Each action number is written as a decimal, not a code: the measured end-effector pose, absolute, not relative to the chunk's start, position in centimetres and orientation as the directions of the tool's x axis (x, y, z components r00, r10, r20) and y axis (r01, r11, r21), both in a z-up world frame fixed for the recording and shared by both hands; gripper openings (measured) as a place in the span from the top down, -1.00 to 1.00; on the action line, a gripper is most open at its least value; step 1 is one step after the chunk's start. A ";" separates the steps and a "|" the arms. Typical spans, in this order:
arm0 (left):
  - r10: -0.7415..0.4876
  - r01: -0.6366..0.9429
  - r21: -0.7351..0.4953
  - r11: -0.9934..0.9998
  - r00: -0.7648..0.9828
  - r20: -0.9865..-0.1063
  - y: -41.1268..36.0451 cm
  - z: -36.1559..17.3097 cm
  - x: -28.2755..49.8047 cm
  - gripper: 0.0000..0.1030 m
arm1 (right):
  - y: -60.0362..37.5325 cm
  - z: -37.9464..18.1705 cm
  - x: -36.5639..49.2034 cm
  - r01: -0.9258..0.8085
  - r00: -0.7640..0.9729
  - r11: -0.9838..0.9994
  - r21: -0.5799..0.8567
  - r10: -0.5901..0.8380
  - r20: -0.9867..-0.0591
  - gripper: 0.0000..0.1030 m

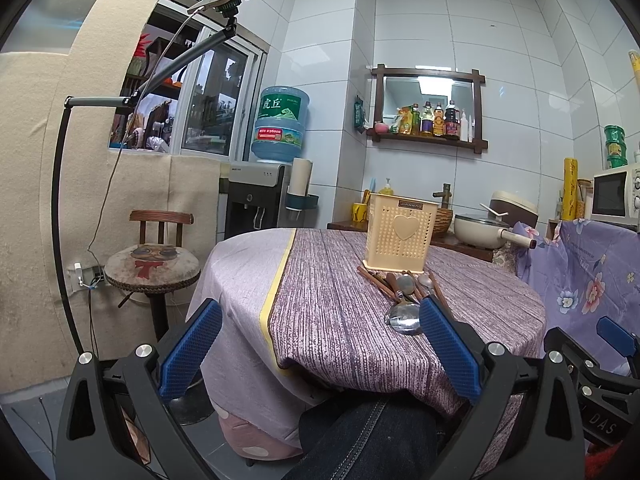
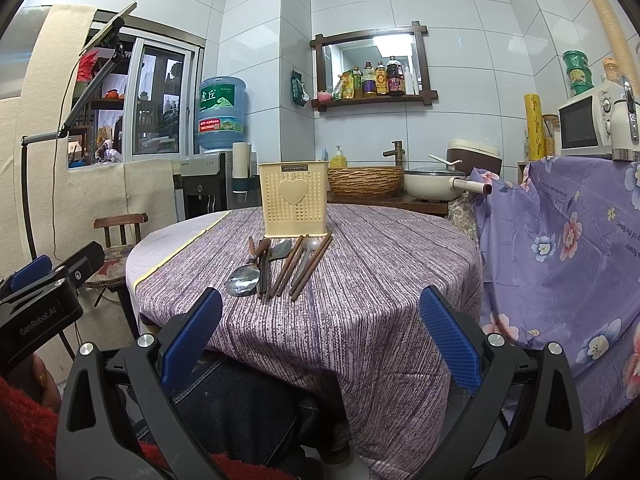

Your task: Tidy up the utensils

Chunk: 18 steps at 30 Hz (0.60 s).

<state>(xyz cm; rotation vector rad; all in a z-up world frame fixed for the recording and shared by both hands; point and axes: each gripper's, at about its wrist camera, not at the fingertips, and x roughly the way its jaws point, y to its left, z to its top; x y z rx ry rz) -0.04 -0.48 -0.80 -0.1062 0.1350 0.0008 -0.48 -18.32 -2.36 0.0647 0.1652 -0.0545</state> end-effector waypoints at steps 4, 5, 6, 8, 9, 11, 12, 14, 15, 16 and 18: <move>-0.020 0.006 -0.101 0.995 0.991 -0.135 -0.7 -1.7 -0.4 -0.90 | -18.3 -2.4 -0.5 0.063 0.984 0.996 0.061 -0.052 -0.172 -0.89; -0.021 0.008 -0.099 0.995 0.991 -0.135 -0.8 -1.7 -0.4 -0.90 | -18.3 -2.4 -0.5 0.064 0.983 0.996 0.063 -0.052 -0.175 -0.89; -0.029 0.016 -0.093 0.996 0.990 -0.136 -1.0 -1.7 -0.4 -0.90 | -18.4 -2.5 -0.5 0.064 0.983 0.996 0.066 -0.051 -0.179 -0.89; -0.048 0.038 -0.080 0.996 0.990 -0.135 -0.9 -1.4 0.2 -0.90 | -18.4 -3.5 0.0 0.064 0.981 0.995 0.073 -0.049 -0.187 -0.89; -0.059 0.049 -0.074 0.996 0.989 -0.134 -1.1 -1.4 0.2 -0.90 | -18.5 -3.7 0.1 0.063 0.980 0.995 0.080 -0.046 -0.195 -0.89; -0.091 0.081 -0.072 0.994 0.986 -0.143 -1.2 -1.4 0.4 -0.90 | -18.7 -3.8 0.5 0.065 0.976 0.994 0.091 -0.045 -0.214 -0.89; -0.114 0.103 -0.080 0.991 0.981 -0.154 -1.2 -1.5 0.6 -0.90 | -18.9 -3.9 0.7 0.068 0.974 0.993 0.096 -0.045 -0.224 -0.89; -0.128 0.112 -0.097 0.989 0.976 -0.178 -0.9 -1.6 1.1 -0.90 | -19.3 -3.7 1.3 0.067 0.968 0.993 0.096 -0.041 -0.250 -0.89; -0.116 0.098 -0.102 0.990 0.974 -0.193 -0.8 -1.7 1.5 -0.90 | -19.4 -3.7 1.8 0.063 0.962 0.993 0.101 -0.033 -0.272 -0.89; -0.101 0.080 -0.107 0.991 0.971 -0.216 -0.5 -1.7 2.0 -0.90 | -19.7 -3.8 2.4 0.058 0.954 0.992 0.115 -0.021 -0.299 -0.89; -0.094 0.068 -0.105 0.992 0.960 -0.265 -0.2 -1.6 3.3 -0.90 | -20.3 -3.8 3.6 0.052 0.937 0.989 0.139 0.000 -0.350 -0.89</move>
